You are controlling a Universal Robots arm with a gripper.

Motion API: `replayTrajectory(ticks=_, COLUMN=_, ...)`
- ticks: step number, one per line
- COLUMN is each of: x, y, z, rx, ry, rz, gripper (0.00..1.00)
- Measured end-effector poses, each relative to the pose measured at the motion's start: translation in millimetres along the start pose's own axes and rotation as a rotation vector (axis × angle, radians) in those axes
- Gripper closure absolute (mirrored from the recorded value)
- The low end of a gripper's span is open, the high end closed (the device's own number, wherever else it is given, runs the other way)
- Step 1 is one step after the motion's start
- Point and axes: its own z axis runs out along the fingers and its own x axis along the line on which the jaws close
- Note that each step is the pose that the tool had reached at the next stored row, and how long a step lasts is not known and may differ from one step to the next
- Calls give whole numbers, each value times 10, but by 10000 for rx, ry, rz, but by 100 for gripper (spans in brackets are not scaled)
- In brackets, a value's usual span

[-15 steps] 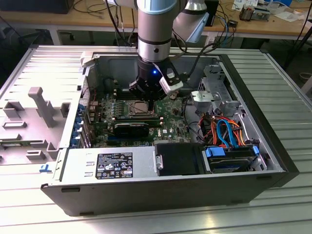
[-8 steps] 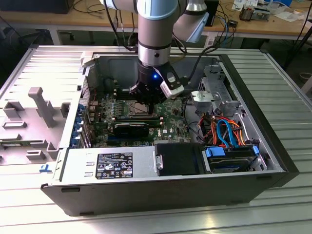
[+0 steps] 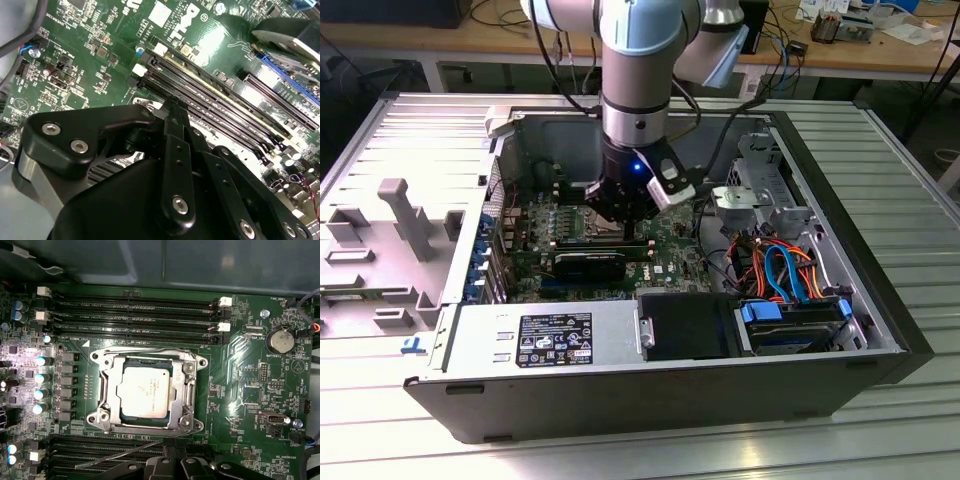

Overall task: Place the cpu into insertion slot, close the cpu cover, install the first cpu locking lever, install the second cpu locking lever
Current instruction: 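Install the second cpu locking lever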

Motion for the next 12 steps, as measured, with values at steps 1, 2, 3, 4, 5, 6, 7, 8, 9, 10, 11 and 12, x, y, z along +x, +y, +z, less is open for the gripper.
replayTrajectory(ticks=1, x=28, y=1, z=0, rx=-12, ry=-4, rz=0, gripper=89)
replayTrajectory(ticks=2, x=62, y=2, z=2, rx=-31, ry=-9, rz=1, gripper=89)
replayTrajectory(ticks=3, x=88, y=2, z=2, rx=-48, ry=-12, rz=1, gripper=89)
replayTrajectory(ticks=4, x=114, y=3, z=3, rx=-66, ry=-16, rz=1, gripper=89)
replayTrajectory(ticks=5, x=139, y=4, z=5, rx=-80, ry=-21, rz=1, gripper=89)
replayTrajectory(ticks=6, x=164, y=5, z=7, rx=-94, ry=-23, rz=2, gripper=89)
replayTrajectory(ticks=7, x=187, y=5, z=9, rx=-106, ry=-25, rz=1, gripper=89)
replayTrajectory(ticks=8, x=225, y=4, z=12, rx=-128, ry=-29, rz=2, gripper=89)
replayTrajectory(ticks=9, x=250, y=3, z=14, rx=-143, ry=-33, rz=1, gripper=89)
replayTrajectory(ticks=10, x=275, y=1, z=16, rx=-160, ry=-37, rz=2, gripper=89)
replayTrajectory(ticks=11, x=307, y=-3, z=20, rx=-183, ry=-42, rz=2, gripper=89)
replayTrajectory(ticks=12, x=331, y=-6, z=22, rx=-197, ry=-46, rz=2, gripper=89)
